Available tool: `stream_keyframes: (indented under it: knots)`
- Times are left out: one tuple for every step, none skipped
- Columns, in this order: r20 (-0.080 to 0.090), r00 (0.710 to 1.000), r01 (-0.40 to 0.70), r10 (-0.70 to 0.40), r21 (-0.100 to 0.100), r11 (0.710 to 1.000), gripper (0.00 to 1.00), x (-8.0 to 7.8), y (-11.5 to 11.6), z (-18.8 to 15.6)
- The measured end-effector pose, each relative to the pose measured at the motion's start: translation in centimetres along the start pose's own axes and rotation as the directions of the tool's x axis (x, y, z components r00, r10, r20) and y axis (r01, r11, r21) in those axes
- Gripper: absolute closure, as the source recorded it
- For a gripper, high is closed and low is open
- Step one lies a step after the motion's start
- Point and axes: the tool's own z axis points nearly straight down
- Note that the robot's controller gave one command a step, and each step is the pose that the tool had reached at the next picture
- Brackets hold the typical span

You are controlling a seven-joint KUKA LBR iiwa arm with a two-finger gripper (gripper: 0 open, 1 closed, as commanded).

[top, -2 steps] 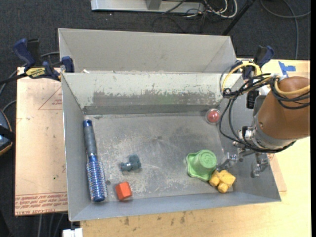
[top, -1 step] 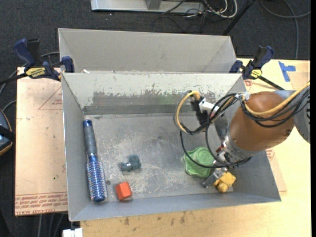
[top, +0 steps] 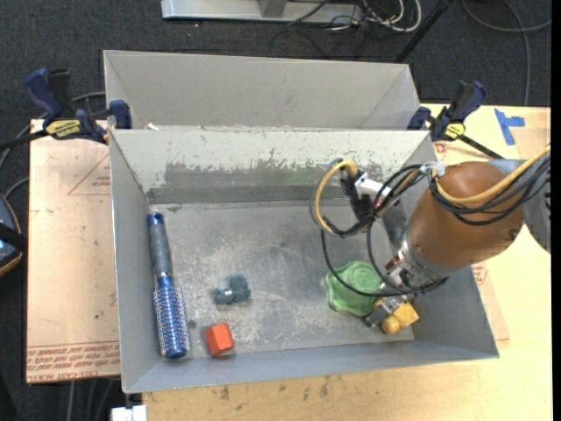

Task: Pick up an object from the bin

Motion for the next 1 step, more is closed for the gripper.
stream_keyframes:
  knots:
    - [0.002, 0.710, 0.704, -0.704, -0.001, 0.710, 1.00, 2.56, -1.47, -17.33]
